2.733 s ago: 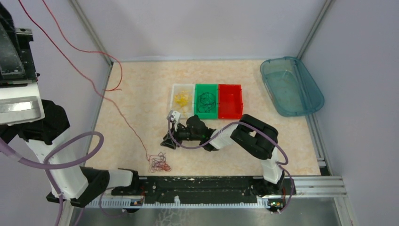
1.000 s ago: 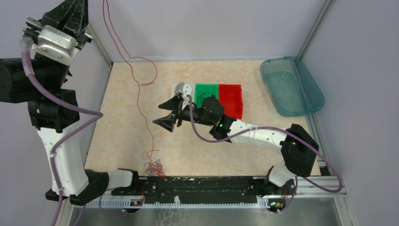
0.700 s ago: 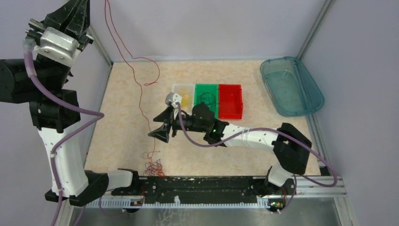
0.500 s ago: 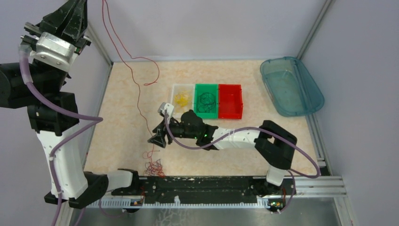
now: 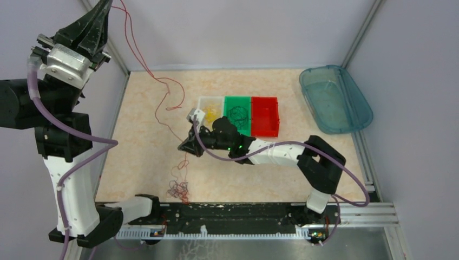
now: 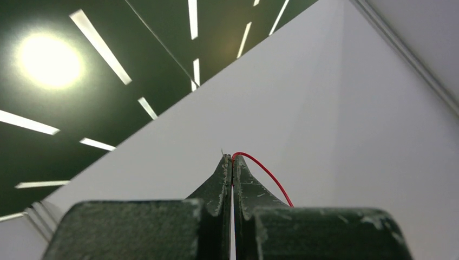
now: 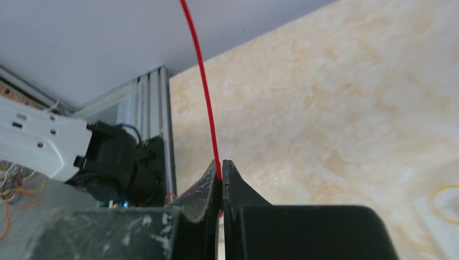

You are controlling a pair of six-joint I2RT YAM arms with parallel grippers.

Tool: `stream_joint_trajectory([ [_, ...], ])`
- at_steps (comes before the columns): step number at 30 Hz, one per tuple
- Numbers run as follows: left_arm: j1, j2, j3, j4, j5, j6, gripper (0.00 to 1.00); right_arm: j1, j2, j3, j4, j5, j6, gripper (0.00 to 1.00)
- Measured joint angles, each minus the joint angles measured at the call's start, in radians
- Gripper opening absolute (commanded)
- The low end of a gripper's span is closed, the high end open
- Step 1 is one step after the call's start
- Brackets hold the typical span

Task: Untangle the cables
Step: Untie the cable.

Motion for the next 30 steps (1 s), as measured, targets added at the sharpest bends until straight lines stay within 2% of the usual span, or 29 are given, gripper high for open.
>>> stream_joint_trajectory([
  [5,0.000,-0.077,-0.124,-0.100,0.024,-0.119,0.00,-0.073,-0.149,0.039,-0.076,0.016,-0.054,0.00],
  [10,0.000,-0.259,-0.489,-0.238,0.171,-0.273,0.00,-0.071,-0.277,0.060,-0.062,0.011,-0.079,0.00],
  [15,0.000,-0.334,-0.737,-0.317,0.307,-0.376,0.00,-0.071,-0.310,0.040,-0.042,0.010,-0.084,0.00],
  [24,0.000,-0.363,-0.840,-0.432,0.482,-0.390,0.02,-0.071,-0.310,0.014,-0.049,-0.001,-0.074,0.00],
  [30,0.000,-0.375,-0.857,-0.480,0.514,-0.364,0.08,-0.071,-0.310,0.009,-0.046,0.000,-0.056,0.00],
])
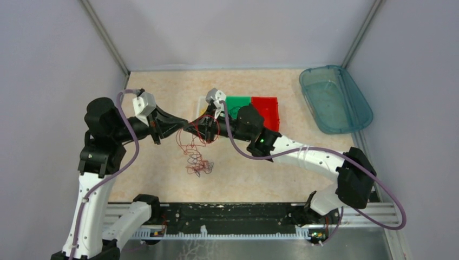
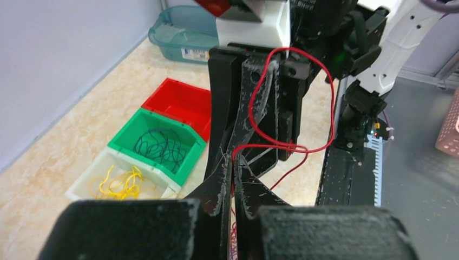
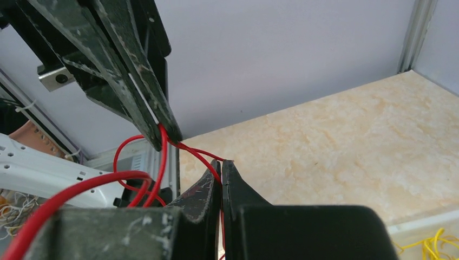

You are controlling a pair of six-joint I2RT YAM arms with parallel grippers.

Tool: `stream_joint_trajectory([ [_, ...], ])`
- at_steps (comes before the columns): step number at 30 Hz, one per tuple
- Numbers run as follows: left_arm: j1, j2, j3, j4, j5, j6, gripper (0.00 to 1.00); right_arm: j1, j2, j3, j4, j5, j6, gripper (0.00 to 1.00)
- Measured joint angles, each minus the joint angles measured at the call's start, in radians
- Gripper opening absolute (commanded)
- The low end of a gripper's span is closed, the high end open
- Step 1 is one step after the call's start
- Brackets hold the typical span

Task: Untangle the cables
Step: Untie the cable.

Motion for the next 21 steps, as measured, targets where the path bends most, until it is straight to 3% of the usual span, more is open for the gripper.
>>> stream_joint_trajectory([
  [5,0.000,-0.021,-0.041,-0.038,-0.047,0.026,0.16,0.000,0.000,-0.009,0.004,0.004,0.008,0.00],
  [8,0.000,-0.035,-0.056,-0.051,-0.083,0.037,0.35,0.000,0.000,-0.012,-0.003,0.008,0.009,0.00],
  [13,0.000,-0.035,-0.056,-0.064,-0.095,0.038,0.42,0.000,0.000,-0.012,-0.007,0.008,0.008,0.00],
  [18,0.000,-0.014,-0.043,-0.099,-0.097,0.051,0.41,0.000,0.000,-0.012,-0.010,0.009,0.008,0.00],
  [21,0.000,0.002,-0.037,-0.122,-0.098,0.068,0.31,0.000,0.000,-0.012,-0.010,0.013,0.008,0.00],
])
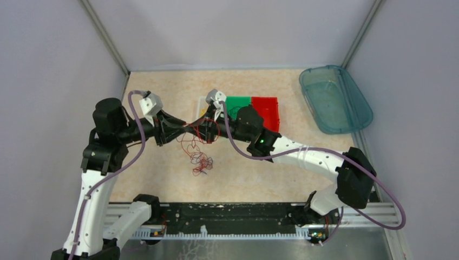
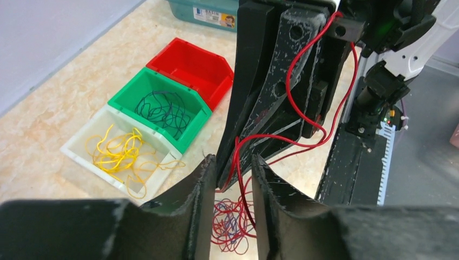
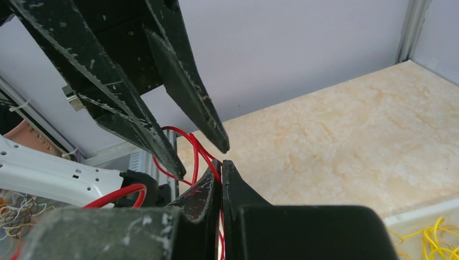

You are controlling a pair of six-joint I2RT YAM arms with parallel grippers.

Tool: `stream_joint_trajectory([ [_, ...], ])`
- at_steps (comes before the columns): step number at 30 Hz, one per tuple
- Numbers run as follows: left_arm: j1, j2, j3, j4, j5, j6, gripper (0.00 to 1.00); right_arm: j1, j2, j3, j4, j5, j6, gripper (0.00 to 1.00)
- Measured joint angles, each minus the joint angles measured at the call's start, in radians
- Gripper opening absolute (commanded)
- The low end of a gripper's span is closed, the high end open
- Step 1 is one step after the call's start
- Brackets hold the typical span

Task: Untangle the cables
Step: Untie the cable.

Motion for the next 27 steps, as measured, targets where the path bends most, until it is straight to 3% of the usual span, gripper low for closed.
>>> stream_joint_trajectory([
  [5,0.000,0.014,0.006,-0.036,0.006,0.023,0.00,0.000,0.000,0.000,0.000,0.000,0.001,0.03],
  [9,0.000,0.018,0.018,-0.026,0.034,0.015,0.00,0.000,0.000,0.000,0.013,-0.021,0.010,0.15],
  [14,0.000,0.023,0.057,0.019,0.069,-0.002,0.00,0.000,-0.001,-0.022,0.052,-0.049,0.030,0.49],
  [16,0.000,0.029,0.090,0.032,0.067,0.002,0.00,-0.001,-0.003,-0.043,0.054,-0.051,0.029,0.73],
  [17,0.000,0.032,0.106,0.040,0.063,0.007,0.00,-0.003,-0.008,-0.059,0.053,-0.051,0.034,0.89],
  [18,0.000,0.034,0.124,0.045,0.061,0.011,0.00,-0.010,-0.014,-0.079,0.055,-0.053,0.042,0.98],
  [27,0.000,0.078,0.336,0.042,0.057,0.072,0.00,-0.130,-0.092,-0.264,0.214,-0.119,0.143,0.99],
])
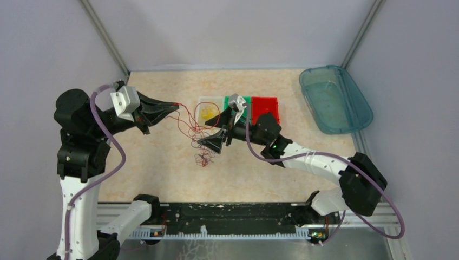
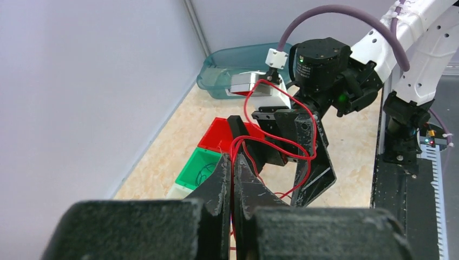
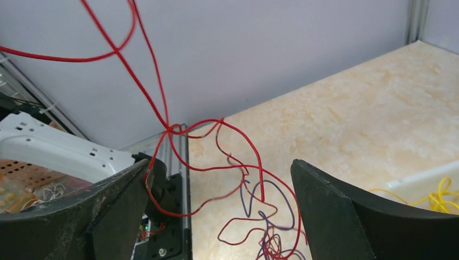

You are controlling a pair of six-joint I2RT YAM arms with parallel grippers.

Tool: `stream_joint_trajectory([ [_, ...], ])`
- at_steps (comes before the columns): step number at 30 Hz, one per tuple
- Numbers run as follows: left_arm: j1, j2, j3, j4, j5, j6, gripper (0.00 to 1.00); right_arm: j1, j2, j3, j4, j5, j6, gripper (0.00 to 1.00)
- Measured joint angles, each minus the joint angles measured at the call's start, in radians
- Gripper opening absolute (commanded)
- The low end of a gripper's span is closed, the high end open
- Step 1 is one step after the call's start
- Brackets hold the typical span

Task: Untangle the cables
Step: Untie the cable.

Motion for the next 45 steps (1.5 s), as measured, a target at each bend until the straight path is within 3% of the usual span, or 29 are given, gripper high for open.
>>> stream_joint_trajectory([
  [8,0.000,0.025,0.035,-0.016,0.001,0.010,0.00,0.027,0.036,0.023,0.118,-0.025,0.008,0.99],
  [14,0.000,0.064,0.120,-0.022,0.002,0.003,0.00,0.117,0.203,0.069,0.130,-0.033,-0.048,0.88],
  [22,0.000,0.068,0.185,0.028,-0.008,-0.048,0.00,0.156,0.410,0.068,0.185,-0.023,-0.029,0.62],
  [26,0.000,0.056,0.186,0.092,-0.047,-0.070,0.00,0.157,0.420,0.046,0.254,-0.005,-0.005,0.52],
  [31,0.000,0.059,0.210,0.178,-0.113,-0.091,0.00,0.157,0.443,-0.040,0.387,0.026,0.039,0.26],
  [35,-0.002,0.090,0.255,0.165,-0.153,-0.098,0.00,0.161,0.461,-0.070,0.513,0.055,0.066,0.19],
  [36,-0.002,0.102,0.266,0.164,-0.161,-0.096,0.00,0.162,0.461,-0.078,0.541,0.064,0.069,0.20],
  [38,-0.002,0.120,0.281,0.156,-0.171,-0.091,0.00,0.163,0.460,-0.103,0.583,0.082,0.074,0.41],
  [42,-0.002,0.137,0.298,0.150,-0.185,-0.075,0.00,0.162,0.455,-0.171,0.640,0.109,0.075,0.57],
  [43,-0.002,0.137,0.301,0.160,-0.194,-0.069,0.00,0.162,0.454,-0.187,0.641,0.115,0.075,0.71],
  [44,-0.002,0.137,0.309,0.186,-0.209,-0.061,0.00,0.162,0.454,-0.208,0.627,0.121,0.076,0.94],
  [45,-0.002,0.136,0.318,0.212,-0.222,-0.055,0.00,0.162,0.454,-0.225,0.608,0.124,0.075,0.98],
])
